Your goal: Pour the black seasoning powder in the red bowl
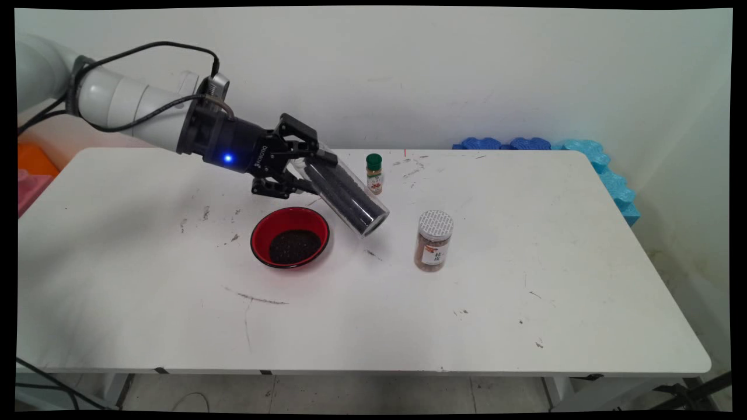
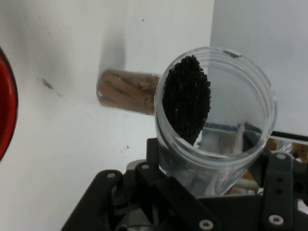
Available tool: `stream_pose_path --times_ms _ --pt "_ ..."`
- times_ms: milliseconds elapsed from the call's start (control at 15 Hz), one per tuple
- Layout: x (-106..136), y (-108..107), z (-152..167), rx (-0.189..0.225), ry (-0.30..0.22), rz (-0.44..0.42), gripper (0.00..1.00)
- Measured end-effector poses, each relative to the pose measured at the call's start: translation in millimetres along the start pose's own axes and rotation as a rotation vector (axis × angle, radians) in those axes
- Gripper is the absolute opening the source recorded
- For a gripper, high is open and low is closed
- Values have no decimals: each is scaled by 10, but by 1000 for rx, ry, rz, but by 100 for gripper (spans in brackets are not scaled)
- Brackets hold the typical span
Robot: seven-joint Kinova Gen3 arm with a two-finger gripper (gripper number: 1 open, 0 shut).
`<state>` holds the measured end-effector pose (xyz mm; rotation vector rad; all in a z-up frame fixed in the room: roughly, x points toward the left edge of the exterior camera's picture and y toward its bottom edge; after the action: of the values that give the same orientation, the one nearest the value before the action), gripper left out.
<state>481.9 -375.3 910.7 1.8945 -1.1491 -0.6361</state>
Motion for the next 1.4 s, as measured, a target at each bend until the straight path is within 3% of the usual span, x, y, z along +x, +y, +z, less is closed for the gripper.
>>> stream_pose_path --times_ms 600,1133,1400 --pt "8 85 -27 1 -1 261 0" --pt "-15 157 -8 -21 -8 376 0" --pt "-33 160 6 -12 -23 445 0"
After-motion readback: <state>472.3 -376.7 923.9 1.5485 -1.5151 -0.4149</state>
